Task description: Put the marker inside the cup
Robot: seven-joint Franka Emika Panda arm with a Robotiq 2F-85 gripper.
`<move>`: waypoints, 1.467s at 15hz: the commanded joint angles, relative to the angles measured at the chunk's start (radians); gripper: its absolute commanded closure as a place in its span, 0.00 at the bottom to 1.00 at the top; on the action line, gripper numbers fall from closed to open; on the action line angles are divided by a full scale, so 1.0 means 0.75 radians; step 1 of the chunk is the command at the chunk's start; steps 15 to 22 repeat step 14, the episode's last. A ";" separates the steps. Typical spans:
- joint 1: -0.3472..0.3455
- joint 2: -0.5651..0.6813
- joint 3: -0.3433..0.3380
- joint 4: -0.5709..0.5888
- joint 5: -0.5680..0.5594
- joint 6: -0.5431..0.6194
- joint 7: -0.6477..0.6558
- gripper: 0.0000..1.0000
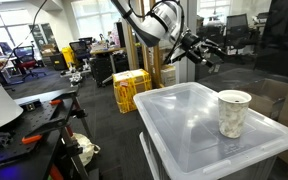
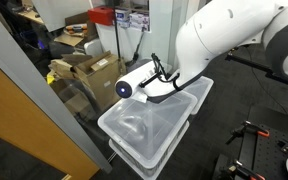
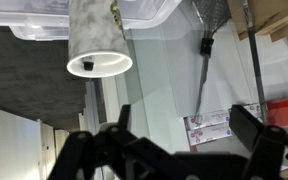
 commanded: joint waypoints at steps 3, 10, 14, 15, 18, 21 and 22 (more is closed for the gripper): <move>-0.073 -0.076 0.053 -0.090 -0.090 0.244 0.055 0.00; -0.082 -0.020 0.047 -0.031 -0.075 0.372 0.006 0.00; -0.083 -0.024 0.047 -0.036 -0.077 0.387 0.006 0.00; -0.083 -0.024 0.047 -0.036 -0.077 0.387 0.006 0.00; -0.083 -0.024 0.047 -0.036 -0.077 0.387 0.006 0.00; -0.083 -0.024 0.047 -0.036 -0.077 0.387 0.006 0.00; -0.083 -0.024 0.047 -0.036 -0.077 0.387 0.006 0.00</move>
